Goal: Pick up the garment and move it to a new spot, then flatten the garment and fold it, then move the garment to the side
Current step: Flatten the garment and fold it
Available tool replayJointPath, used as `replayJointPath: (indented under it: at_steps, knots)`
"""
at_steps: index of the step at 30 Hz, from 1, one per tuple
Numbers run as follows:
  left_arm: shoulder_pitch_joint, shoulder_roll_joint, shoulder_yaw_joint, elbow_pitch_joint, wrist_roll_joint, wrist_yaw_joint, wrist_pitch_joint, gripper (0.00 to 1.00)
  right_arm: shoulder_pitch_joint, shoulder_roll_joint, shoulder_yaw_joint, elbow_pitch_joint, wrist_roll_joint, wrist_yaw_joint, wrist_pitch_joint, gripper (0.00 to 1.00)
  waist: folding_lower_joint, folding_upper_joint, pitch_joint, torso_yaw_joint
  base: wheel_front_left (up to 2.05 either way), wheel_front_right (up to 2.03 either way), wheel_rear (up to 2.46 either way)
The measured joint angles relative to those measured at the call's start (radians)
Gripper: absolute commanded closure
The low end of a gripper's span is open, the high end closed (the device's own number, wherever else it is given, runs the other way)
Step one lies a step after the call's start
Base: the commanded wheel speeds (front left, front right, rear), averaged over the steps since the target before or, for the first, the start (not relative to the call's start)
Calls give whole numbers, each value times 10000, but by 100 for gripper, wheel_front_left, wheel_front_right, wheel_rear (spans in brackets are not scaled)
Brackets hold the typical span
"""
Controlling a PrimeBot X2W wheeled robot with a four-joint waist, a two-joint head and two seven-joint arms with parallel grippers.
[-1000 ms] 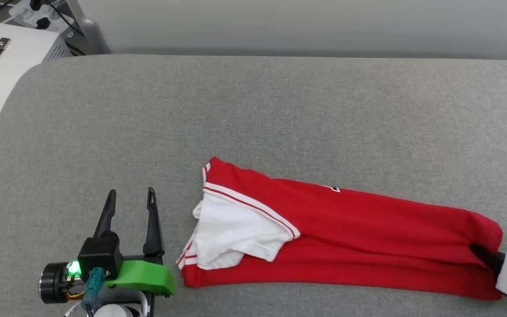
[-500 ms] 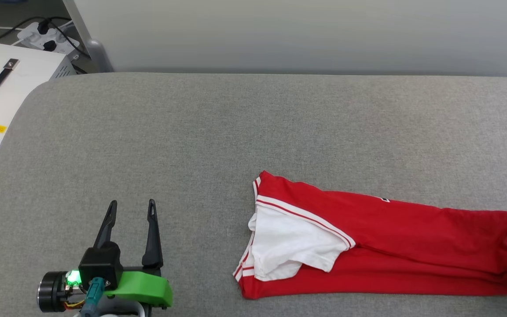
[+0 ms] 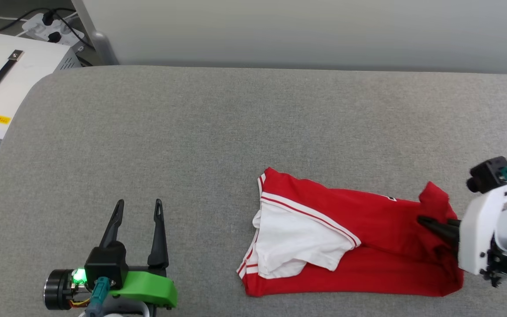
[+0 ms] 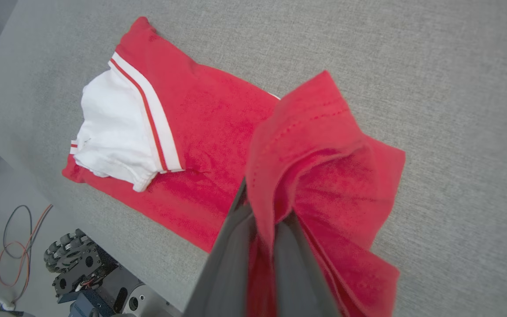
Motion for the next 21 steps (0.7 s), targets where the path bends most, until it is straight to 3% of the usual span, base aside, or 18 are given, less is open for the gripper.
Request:
replayJointPath:
  at_steps: [11,21]
  knots:
    - [-356,-151,-63,73,165,-121,0,0,-2593,1768,2314,504,-644,0,585,100,0,0,566,261,0,0,0]
    - [-671,-255,-157,142,167,-142,0,0,-3835,3124,3810,2598,-892,0,-453,100,0,0,941,484,0,0,0]
